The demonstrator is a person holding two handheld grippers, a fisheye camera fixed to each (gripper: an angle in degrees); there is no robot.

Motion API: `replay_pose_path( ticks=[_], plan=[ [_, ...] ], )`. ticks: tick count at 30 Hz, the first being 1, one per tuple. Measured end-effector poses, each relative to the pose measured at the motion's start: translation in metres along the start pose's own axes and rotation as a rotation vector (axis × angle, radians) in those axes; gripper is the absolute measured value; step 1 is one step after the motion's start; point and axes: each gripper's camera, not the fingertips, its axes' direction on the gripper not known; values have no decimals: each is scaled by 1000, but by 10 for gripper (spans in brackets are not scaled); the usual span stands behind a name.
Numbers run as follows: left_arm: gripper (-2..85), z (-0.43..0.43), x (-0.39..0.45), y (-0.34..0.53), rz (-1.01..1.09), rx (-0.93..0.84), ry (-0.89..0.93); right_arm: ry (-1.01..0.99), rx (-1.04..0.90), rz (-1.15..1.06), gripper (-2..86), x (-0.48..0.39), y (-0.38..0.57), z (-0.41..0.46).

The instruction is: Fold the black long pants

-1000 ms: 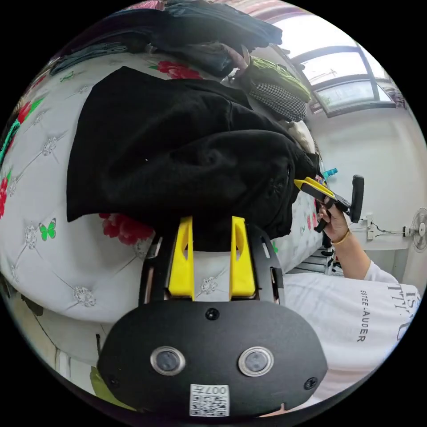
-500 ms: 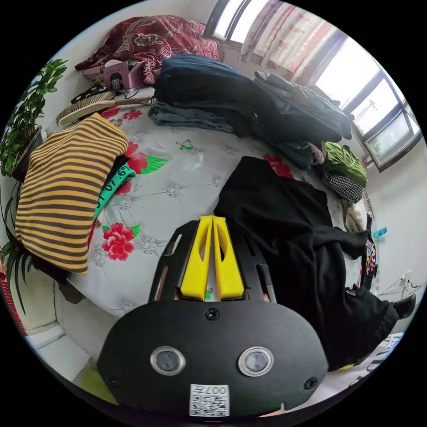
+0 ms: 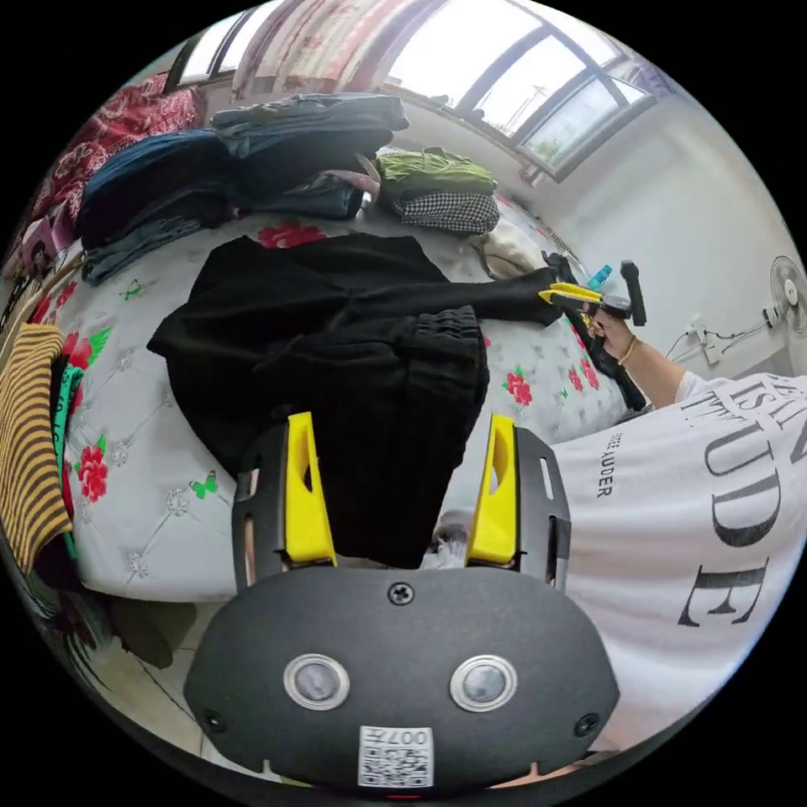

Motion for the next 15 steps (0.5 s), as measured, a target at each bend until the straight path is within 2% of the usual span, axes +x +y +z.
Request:
replay_pose_path(
  ticks=[2,3,6,7,8,9,11,13,15],
  plan=[
    [238,35,44,-16,92,-88,-216,90,-46,-26,127,9,-11,15],
    [222,45,50,-20,96,-106,-267,113,-91,-50,128,11,-18,30],
    [135,100,67,-32,154,-216,-482,104,-289,-85,121,12,-31,82],
    [126,118,76,-32,241,-265,-600,102,-328,-84,118,12,-31,92],
    [105,125,83,-32,313,-306,-645,90,-387,-83,107,10,-30,106],
    [88,123,84,-32,322,-313,-649,57,-311,-54,93,13,-31,99],
    [57,102,73,-26,299,-313,-653,35,-309,-7,64,18,-27,98],
    [48,85,53,-17,233,-329,-609,1,-323,-71,38,12,-13,88],
    [41,70,27,-4,147,-362,-612,-94,-394,-227,23,-10,28,67]
  ],
)
